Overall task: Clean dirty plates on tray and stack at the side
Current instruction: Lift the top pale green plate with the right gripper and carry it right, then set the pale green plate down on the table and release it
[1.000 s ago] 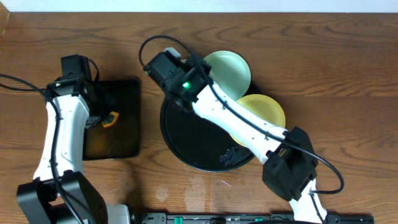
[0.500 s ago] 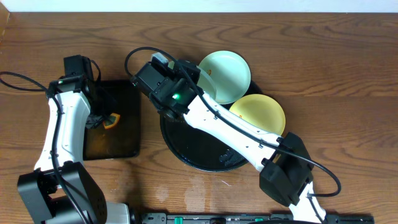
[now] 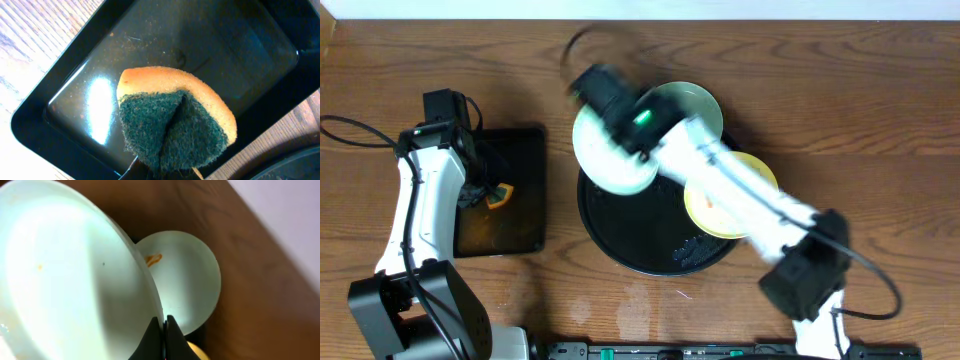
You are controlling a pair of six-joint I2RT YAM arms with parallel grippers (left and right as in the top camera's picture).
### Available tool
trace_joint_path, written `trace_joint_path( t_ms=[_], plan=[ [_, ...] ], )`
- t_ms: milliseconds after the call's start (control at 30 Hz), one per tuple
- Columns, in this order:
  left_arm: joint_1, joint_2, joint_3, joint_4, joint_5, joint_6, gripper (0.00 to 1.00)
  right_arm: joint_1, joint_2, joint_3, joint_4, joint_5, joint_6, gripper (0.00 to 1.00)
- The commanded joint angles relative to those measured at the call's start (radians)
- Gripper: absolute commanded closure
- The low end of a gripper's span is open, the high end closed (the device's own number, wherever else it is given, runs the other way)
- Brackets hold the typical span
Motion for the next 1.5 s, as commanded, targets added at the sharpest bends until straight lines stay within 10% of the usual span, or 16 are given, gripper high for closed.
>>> trace_joint_path(
  t_ms=[0,500,1067,1167,1233,1467],
  plan=[
    [0.005,0.006,-0.007,-0.004,-0.004,0.017,0.92,-0.198,-0.093,0.063,-0.032,-0.378,0.077,0.99],
    [0.005,0.005,-0.007,0.020,0.021,0.018,0.92,-0.832,0.035,0.029,-0.127,-0.721,0.074,0.99],
    [0.005,0.006,-0.007,0.023,0.021,0.051,0.93,-1.021,0.354,0.029,-0.017,-0.635,0.116,0.99],
    [0.005,0.006,-0.007,0.023,0.021,0.051,0.93,-1.014,0.372,0.029,-0.016,-0.635,0.097,0.77],
    [0.005,0.006,-0.007,0.023,0.021,0.051,0.92,-1.003,0.371,0.029,-0.019,-0.645,0.083,0.34],
    [0.005,0.006,-0.007,0.012,0.021,0.051,0.92,-0.918,0.313,0.031,-0.078,-0.809,-0.031,0.20]
  ],
)
